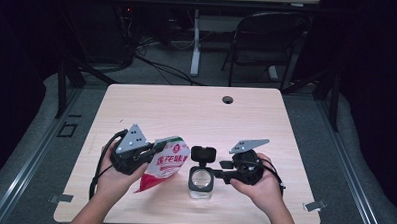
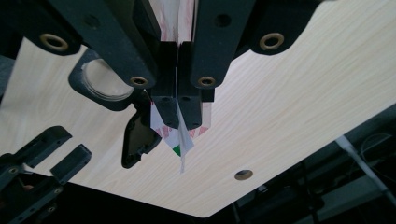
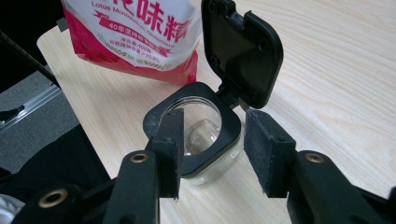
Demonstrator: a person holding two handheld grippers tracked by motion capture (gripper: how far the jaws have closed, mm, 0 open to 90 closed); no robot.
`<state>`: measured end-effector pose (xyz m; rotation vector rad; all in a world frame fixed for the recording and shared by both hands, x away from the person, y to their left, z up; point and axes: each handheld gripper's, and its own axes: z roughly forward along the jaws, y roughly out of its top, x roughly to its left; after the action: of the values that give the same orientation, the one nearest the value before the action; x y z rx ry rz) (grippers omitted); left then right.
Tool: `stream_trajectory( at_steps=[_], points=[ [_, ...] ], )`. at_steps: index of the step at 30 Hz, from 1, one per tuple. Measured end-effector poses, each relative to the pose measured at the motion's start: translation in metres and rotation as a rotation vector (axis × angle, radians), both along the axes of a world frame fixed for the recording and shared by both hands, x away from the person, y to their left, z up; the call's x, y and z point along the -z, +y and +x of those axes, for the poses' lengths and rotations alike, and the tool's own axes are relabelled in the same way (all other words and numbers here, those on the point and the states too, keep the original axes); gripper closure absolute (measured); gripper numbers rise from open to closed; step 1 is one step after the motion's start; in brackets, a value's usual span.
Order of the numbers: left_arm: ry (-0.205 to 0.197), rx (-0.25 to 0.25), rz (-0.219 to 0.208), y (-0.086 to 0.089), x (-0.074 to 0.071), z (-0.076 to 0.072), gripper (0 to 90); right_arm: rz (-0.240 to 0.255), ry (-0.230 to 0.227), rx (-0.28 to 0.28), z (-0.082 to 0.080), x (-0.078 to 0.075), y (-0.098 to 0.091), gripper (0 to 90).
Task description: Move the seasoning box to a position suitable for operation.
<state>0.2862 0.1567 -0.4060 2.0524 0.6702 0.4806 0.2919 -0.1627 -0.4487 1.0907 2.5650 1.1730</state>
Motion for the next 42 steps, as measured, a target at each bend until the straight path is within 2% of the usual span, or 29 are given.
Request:
stream_trajectory(
  at_steps=[4, 6, 8, 9, 12, 14, 22, 23, 27, 32, 40, 42],
  points=[
    [0.024, 0.019, -0.019, 0.008, 0.003, -0.003, 90.0, -0.004, -0.001, -0.005, 0.0, 0.0, 0.001, 58.1],
    [0.057, 0.041, -0.048, 0.021, 0.009, -0.006, 90.0, -0.005, -0.001, -0.008, -0.001, 0.0, 0.002, 58.1],
    [0.069, 0.048, -0.056, 0.026, 0.012, -0.007, 90.0, -0.008, -0.003, -0.008, -0.001, 0.0, 0.003, 58.1],
    [0.076, 0.046, -0.062, 0.034, 0.017, -0.01, 90.0, -0.01, -0.002, -0.012, -0.001, 0.0, 0.005, 58.1],
    [0.082, 0.032, -0.066, 0.042, 0.022, -0.012, 90.0, -0.019, -0.007, -0.025, -0.001, 0.0, 0.008, 58.1],
    [0.103, 0.023, -0.093, 0.052, 0.03, -0.013, 90.0, -0.022, -0.006, -0.029, -0.002, 0.0, 0.011, 58.1],
    [0.15, 0.013, -0.139, 0.065, 0.049, -0.017, 90.0, -0.034, -0.005, -0.056, -0.004, 0.001, 0.021, 58.1],
    [0.161, 0.019, -0.168, 0.068, 0.052, -0.018, 90.0, -0.042, -0.008, -0.066, -0.005, 0.002, 0.023, 58.1],
    [0.154, 0.014, -0.186, 0.072, 0.054, -0.021, 90.0, -0.048, -0.001, -0.081, -0.005, 0.003, 0.028, 58.0],
    [0.143, 0.02, -0.186, 0.072, 0.055, -0.024, 90.0, -0.054, 0.007, -0.096, -0.005, 0.004, 0.035, 57.8],
    [0.139, 0.015, -0.21, 0.076, 0.058, -0.027, 90.0, -0.057, 0.013, -0.134, -0.002, 0.006, 0.054, 57.8],
    [0.14, 0.016, -0.207, 0.077, 0.058, -0.028, 90.0, -0.064, 0.015, -0.146, 0.002, 0.008, 0.064, 57.9]
  ],
)
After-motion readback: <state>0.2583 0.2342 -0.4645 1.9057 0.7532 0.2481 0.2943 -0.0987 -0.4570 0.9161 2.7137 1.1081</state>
